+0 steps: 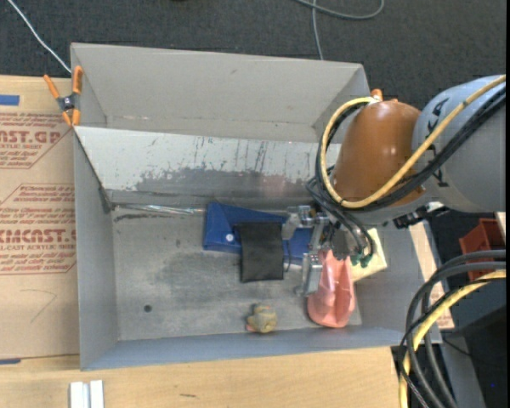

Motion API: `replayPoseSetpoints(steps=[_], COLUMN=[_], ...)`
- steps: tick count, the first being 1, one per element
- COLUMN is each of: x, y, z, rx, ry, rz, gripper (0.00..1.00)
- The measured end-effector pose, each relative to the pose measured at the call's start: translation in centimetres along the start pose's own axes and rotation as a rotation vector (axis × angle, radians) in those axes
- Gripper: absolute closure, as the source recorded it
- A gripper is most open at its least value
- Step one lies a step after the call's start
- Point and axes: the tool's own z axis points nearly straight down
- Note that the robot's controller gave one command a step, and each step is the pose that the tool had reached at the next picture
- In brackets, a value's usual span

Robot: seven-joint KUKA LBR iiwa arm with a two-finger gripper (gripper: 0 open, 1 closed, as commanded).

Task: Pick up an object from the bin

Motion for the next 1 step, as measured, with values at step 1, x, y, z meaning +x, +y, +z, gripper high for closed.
replayPoseSetpoints(steps=[1], x=[-0.18], y=[-0.01], z=[-0.46], rx=[0.0], ry=[-0.008], rz=[0.0], gripper=[0.0])
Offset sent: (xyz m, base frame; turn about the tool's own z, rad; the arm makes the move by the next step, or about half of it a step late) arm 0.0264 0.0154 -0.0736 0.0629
